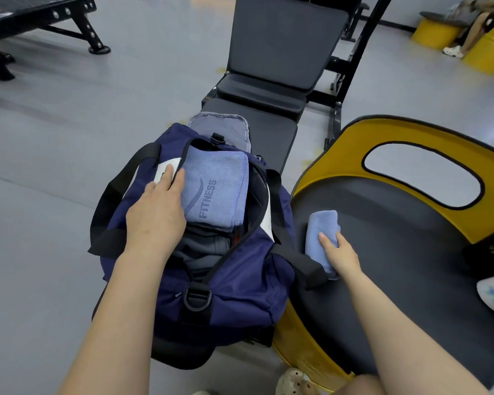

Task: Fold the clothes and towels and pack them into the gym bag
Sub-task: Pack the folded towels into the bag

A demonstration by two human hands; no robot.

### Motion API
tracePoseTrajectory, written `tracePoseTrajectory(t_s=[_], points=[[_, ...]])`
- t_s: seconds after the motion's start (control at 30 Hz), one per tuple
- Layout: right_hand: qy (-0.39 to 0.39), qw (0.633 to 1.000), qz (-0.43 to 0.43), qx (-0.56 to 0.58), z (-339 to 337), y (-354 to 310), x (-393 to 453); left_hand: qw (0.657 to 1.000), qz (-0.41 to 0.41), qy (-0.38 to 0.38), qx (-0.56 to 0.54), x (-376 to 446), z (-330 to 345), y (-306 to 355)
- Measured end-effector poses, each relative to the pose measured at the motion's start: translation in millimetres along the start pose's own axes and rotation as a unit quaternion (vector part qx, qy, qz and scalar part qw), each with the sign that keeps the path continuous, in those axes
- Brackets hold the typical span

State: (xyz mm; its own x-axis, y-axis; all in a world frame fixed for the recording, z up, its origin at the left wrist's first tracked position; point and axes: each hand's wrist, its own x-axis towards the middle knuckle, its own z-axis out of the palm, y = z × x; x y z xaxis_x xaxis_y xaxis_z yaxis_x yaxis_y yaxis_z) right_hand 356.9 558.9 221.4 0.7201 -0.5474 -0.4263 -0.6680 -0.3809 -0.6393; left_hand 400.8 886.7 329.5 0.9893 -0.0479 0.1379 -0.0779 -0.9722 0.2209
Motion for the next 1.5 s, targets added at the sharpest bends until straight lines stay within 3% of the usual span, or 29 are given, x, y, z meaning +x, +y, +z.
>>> tracePoseTrajectory(t_s=[0.27, 0.4, 0.5, 0.63, 1.07, 1.33, 1.5], points=[[-0.021, 0.998, -0.057, -0.001, 1, -12, -10, 0.999, -0.012, -0.004, -0.042, -1, -7, -1], [0.019, 0.993, -0.104, 0.059, -7, -27, -13, 0.997, -0.029, -0.018, -0.067, -1, -13, -1], [0.053, 0.976, -0.185, 0.105, -23, -53, -19, 0.996, -0.035, -0.019, -0.083, -1, -15, -2], [0.072, 0.95, -0.291, 0.085, -35, -89, -35, 0.994, -0.044, -0.03, -0.096, -1, -18, -1], [0.031, 0.87, -0.493, -0.004, -14, -185, -96, 0.987, -0.06, -0.036, -0.144, -1, -23, -2], [-0.047, 0.797, -0.574, -0.18, 32, -214, -105, 0.971, -0.099, -0.01, -0.216, 1, -24, -8], [0.086, 0.697, -0.639, -0.314, 57, -212, -98, 0.96, -0.12, 0.019, -0.254, 1, -24, -11]])
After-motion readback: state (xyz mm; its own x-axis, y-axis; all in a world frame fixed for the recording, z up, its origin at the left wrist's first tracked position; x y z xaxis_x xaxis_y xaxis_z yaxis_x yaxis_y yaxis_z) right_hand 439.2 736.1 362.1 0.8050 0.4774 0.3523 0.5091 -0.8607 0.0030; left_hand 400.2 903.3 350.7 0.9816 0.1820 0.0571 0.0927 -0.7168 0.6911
